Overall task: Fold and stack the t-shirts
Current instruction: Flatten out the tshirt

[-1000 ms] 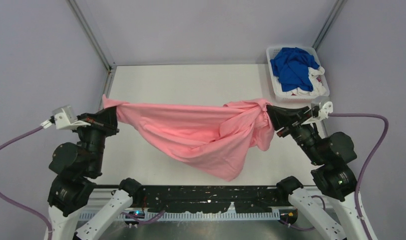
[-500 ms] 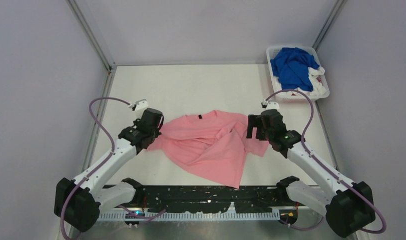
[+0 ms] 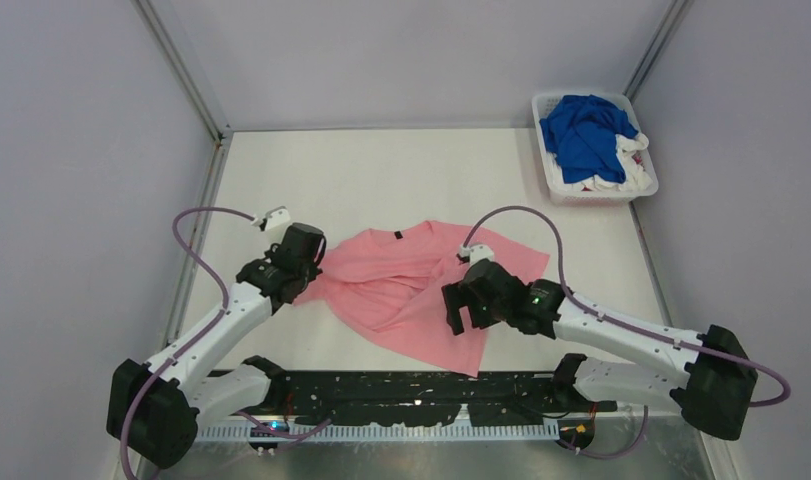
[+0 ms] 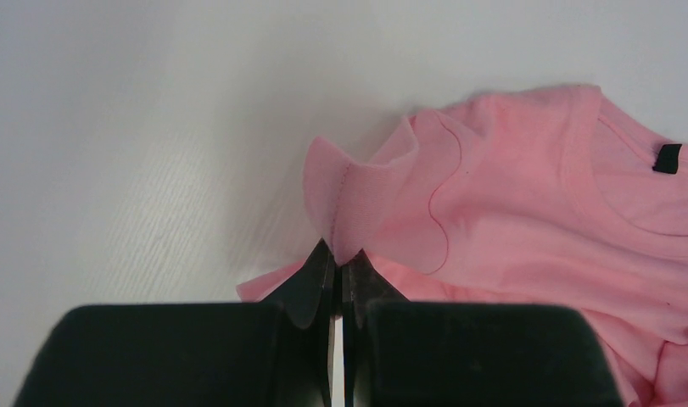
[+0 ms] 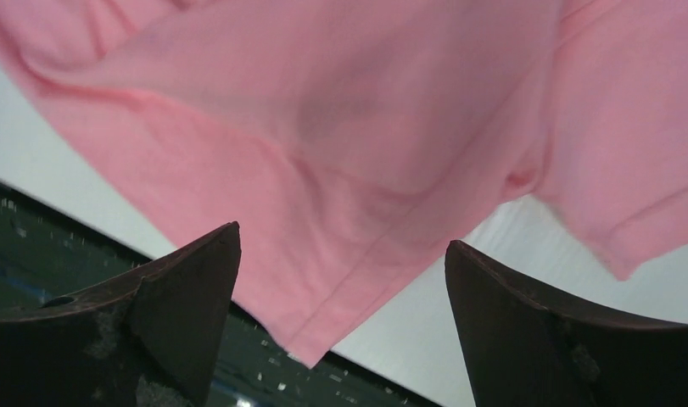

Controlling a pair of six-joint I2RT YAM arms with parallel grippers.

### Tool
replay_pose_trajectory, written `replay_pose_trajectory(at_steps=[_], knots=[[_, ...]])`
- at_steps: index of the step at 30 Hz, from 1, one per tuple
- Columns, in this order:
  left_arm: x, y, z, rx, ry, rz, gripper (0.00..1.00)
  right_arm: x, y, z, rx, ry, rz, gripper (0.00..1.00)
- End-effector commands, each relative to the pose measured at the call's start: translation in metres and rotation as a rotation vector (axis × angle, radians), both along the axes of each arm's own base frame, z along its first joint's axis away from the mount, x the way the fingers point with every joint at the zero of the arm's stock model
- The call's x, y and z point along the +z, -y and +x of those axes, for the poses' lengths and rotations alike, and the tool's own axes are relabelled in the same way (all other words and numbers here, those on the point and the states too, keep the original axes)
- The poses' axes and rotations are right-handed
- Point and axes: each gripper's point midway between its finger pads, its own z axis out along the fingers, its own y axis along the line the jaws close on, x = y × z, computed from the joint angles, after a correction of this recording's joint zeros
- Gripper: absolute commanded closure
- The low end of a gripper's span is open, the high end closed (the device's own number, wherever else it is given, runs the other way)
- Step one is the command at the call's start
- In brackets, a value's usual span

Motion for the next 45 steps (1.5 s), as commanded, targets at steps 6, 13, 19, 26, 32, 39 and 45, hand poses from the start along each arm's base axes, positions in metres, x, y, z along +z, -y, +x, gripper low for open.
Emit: replay_pose_trajectory(at_steps=[6, 13, 19, 26, 32, 39, 45], knots=[[-0.01, 0.002, -0.01, 0.042, -0.016, -0.067, 1.0, -0.039, -0.029, -0.104, 0.201, -0.27, -0.137, 0.02], [-0.012, 0.003, -0.013, 0.039, -0.02, -0.079, 1.0, -0.068, -0.018, -0.121, 0.196, -0.32, -0.226, 0.16], [-0.012, 0.002, -0.014, 0.041, -0.016, -0.084, 1.0, -0.085, -0.017, -0.101, 0.124, -0.254, -0.291, 0.42], [-0.007, 0.002, -0.016, 0.039, 0.006, -0.098, 1.0, -0.079, -0.026, -0.084, 0.091, -0.199, -0.284, 0.91], [0.022, -0.001, -0.011, 0.052, 0.089, -0.119, 1.0, -0.03, -0.014, -0.046, -0.001, -0.058, -0.237, 0.95], [0.114, -0.005, 0.005, 0.068, 0.332, -0.173, 1.0, 0.095, 0.042, 0.041, -0.287, 0.286, -0.014, 0.95], [0.223, -0.01, -0.002, 0.034, 0.591, -0.266, 1.0, 0.244, 0.072, 0.057, -0.343, 0.642, 0.168, 0.95]])
